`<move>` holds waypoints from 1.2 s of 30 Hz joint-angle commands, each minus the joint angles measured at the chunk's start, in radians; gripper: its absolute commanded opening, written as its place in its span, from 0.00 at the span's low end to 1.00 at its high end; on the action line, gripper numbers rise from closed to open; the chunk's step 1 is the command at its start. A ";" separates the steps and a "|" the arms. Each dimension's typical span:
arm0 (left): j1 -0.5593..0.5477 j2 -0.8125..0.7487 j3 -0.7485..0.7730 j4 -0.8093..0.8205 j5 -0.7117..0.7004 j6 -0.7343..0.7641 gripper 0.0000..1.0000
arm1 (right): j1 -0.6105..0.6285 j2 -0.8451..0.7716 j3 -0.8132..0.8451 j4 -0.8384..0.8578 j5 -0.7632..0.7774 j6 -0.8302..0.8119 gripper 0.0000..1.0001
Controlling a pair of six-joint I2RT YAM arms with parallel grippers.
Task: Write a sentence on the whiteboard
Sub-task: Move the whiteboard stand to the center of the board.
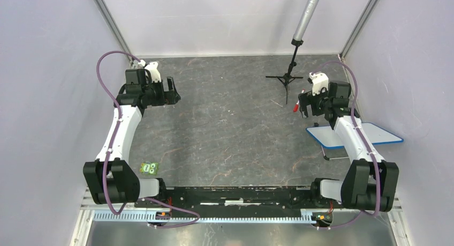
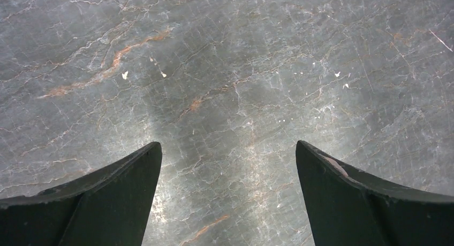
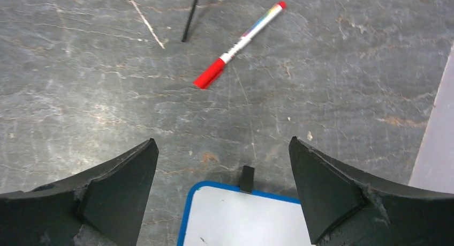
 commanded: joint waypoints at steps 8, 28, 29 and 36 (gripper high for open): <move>-0.003 -0.041 0.012 0.035 0.051 -0.012 1.00 | -0.052 0.156 0.064 -0.062 0.151 0.101 0.87; -0.003 -0.055 0.000 0.049 0.046 -0.034 1.00 | -0.054 0.303 -0.055 -0.006 0.183 0.155 0.59; -0.003 -0.056 -0.001 0.050 0.046 -0.035 1.00 | -0.054 0.305 -0.059 -0.009 0.183 0.153 0.58; -0.003 -0.056 -0.002 0.053 0.038 -0.038 1.00 | -0.053 0.296 -0.080 -0.030 0.143 0.148 0.35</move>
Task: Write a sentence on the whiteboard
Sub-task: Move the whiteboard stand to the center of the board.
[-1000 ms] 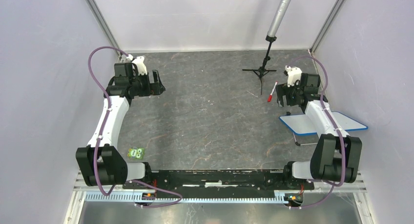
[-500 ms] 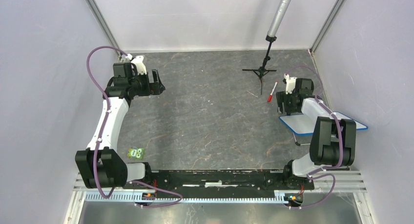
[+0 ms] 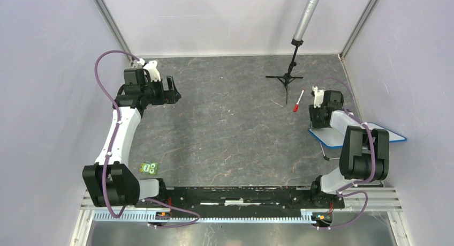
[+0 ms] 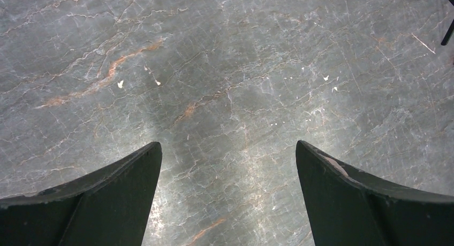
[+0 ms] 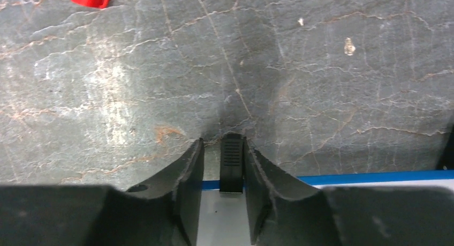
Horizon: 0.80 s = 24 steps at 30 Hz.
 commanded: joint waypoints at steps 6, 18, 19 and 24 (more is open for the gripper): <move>-0.002 -0.031 -0.003 0.043 0.005 -0.039 1.00 | 0.005 -0.018 -0.049 -0.055 -0.095 -0.019 0.11; -0.002 -0.019 -0.003 0.043 -0.008 -0.046 1.00 | 0.188 -0.038 -0.096 -0.084 -0.150 -0.109 0.00; -0.002 -0.019 -0.003 0.043 -0.010 -0.047 1.00 | 0.205 -0.038 -0.096 -0.087 -0.160 -0.113 0.00; -0.003 -0.014 -0.003 0.042 -0.009 -0.047 1.00 | 0.331 -0.043 -0.099 -0.107 -0.211 -0.152 0.00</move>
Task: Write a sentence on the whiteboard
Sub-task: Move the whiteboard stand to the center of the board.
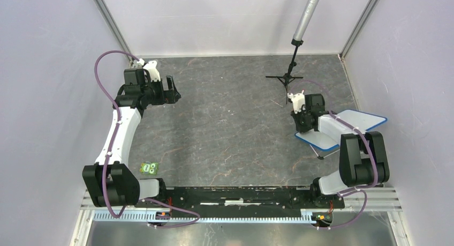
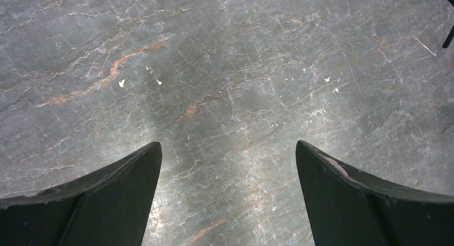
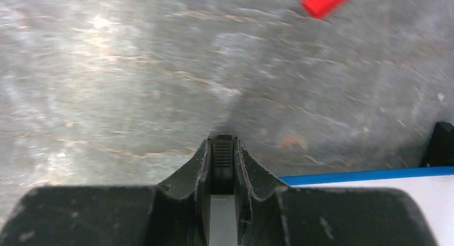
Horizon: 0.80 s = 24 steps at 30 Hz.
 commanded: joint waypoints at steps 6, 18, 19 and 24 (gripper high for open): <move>-0.002 -0.009 0.001 0.035 -0.005 -0.042 1.00 | 0.318 0.027 -0.037 -0.125 -0.201 -0.063 0.00; -0.002 0.014 0.025 0.010 -0.072 -0.053 1.00 | 0.733 0.108 0.082 -0.178 -0.154 -0.208 0.00; -0.001 0.018 0.031 0.002 -0.082 -0.056 1.00 | 0.759 0.120 0.104 -0.187 -0.149 -0.238 0.00; 0.003 0.051 0.057 -0.027 -0.119 -0.060 1.00 | 0.854 0.217 0.214 -0.297 -0.129 -0.452 0.00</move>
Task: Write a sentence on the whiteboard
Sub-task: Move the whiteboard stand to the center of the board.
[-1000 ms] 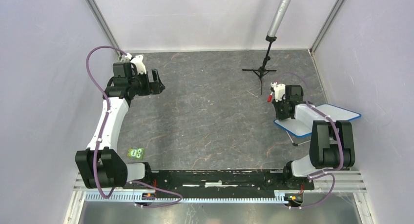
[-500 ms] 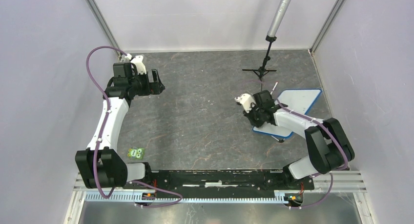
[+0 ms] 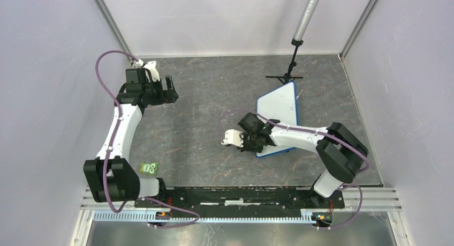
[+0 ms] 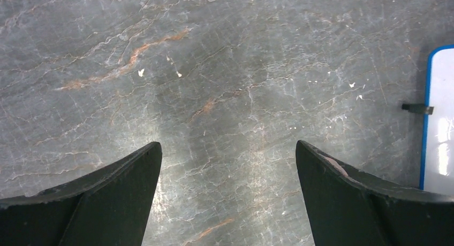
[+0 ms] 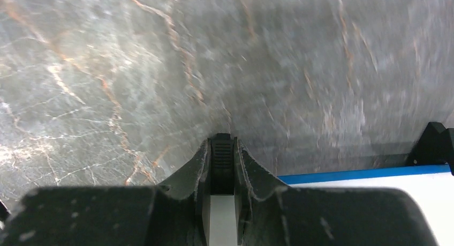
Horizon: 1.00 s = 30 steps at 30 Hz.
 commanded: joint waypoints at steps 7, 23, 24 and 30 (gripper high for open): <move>0.013 0.042 0.050 -0.024 -0.005 -0.026 1.00 | 0.143 0.193 0.117 -0.280 -0.013 -0.460 0.00; 0.008 0.058 0.006 0.010 0.231 0.055 1.00 | 0.095 0.002 -0.212 -0.101 0.415 -0.689 0.42; 0.008 0.059 0.006 0.010 0.233 0.054 1.00 | 0.095 -0.013 -0.207 -0.100 0.404 -0.695 0.43; 0.003 0.071 0.002 0.013 0.259 0.062 1.00 | 0.094 -0.061 -0.150 -0.155 0.349 -0.704 0.60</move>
